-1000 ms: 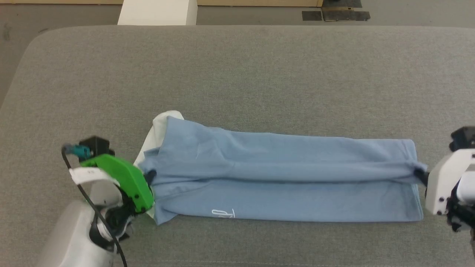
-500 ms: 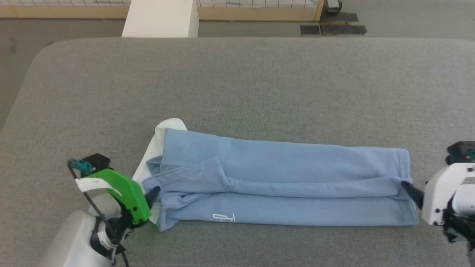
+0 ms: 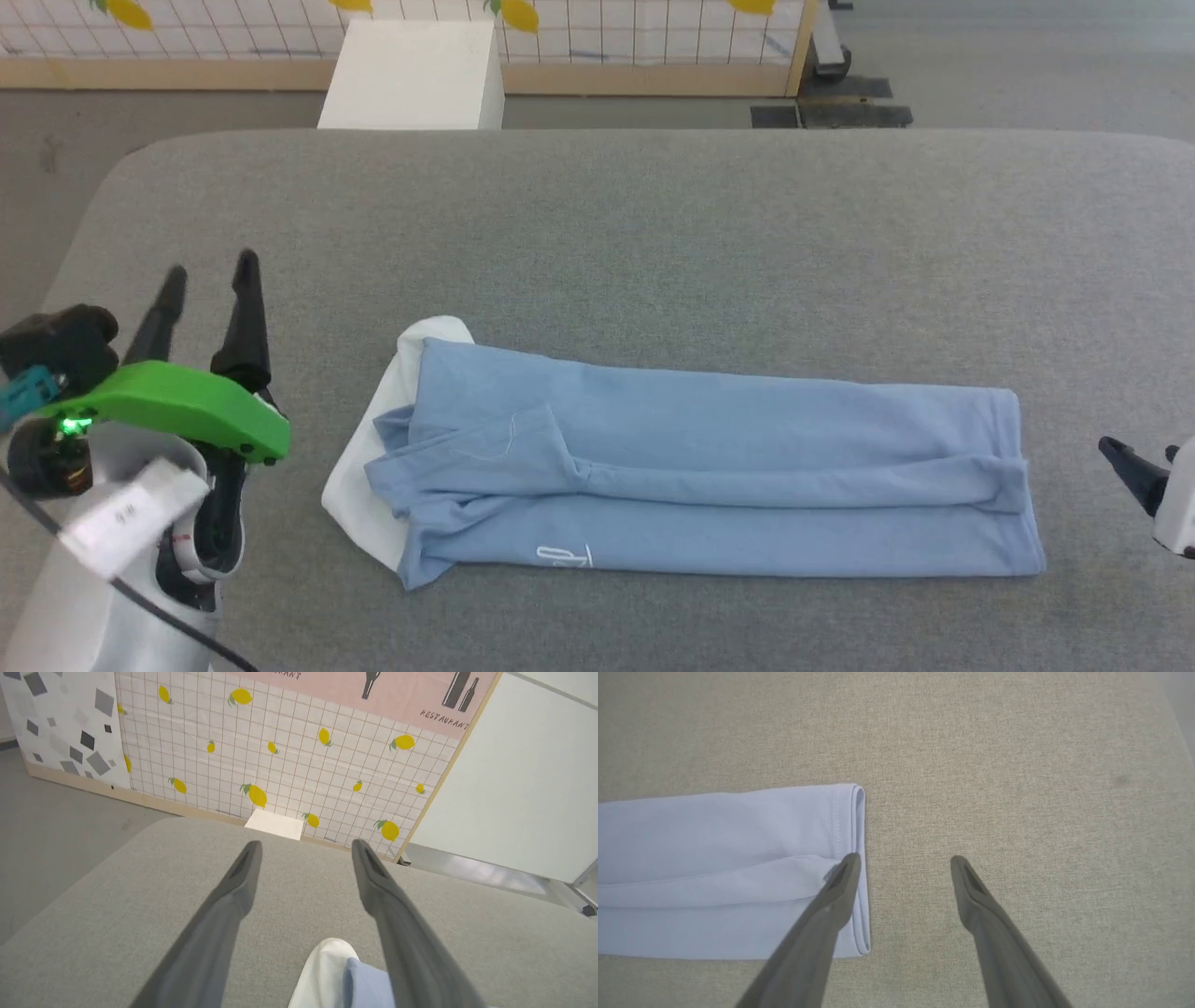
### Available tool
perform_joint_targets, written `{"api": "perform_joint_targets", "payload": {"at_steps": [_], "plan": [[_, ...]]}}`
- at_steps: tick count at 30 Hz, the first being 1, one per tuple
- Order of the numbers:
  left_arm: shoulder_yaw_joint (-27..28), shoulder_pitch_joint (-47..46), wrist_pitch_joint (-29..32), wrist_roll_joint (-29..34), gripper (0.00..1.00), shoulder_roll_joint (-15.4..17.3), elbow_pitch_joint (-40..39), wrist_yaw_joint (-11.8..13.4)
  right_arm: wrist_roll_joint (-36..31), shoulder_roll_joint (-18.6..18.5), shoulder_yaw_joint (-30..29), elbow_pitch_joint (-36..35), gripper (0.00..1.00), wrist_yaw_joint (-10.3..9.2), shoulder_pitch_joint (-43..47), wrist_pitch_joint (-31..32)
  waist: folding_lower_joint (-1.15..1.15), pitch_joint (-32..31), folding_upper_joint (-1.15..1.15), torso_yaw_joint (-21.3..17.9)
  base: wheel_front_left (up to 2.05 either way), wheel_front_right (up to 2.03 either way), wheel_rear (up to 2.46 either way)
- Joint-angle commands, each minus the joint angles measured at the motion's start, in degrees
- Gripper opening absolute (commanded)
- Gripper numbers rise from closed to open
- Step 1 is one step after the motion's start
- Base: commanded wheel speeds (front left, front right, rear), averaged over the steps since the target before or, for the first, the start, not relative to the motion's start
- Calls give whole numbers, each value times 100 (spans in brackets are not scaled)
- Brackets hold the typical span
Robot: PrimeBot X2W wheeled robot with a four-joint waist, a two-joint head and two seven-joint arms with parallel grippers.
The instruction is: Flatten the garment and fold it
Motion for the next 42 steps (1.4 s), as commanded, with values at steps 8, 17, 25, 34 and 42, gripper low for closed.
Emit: {"api": "perform_joint_targets", "payload": {"at_steps": [8, 17, 25, 34, 42], "plan": [[-60, -5, -1553, 1141, 100, -251, 310, -313, 183, 1, 426, 275, 100, -9, -296, -32, 1, 584, 0, 229, 0, 0, 0], [617, 84, -1567, 1804, 100, -934, 7, -678, 411, 2, 1045, 627, 100, -9, -379, 198, 1, 958, 0, 356, 0, 0, 0], [1006, 147, -1568, 2160, 100, -1267, 78, -1011, 754, 3, 1691, 512, 100, -9, -522, 358, 1, 980, 0, 305, 0, 0, 0], [1246, 97, -1568, 2431, 100, -1557, 161, -1251, 783, -163, 1888, 690, 0, -9, -629, 507, 1, 1004, 0, 319, 0, 0, 0], [1391, 99, -1568, 2563, 100, -1689, 181, -1375, 450, -401, 1141, 1053, 0, -9, -747, 433, 1, 1006, 0, 332, 0, 0, 0]]}}
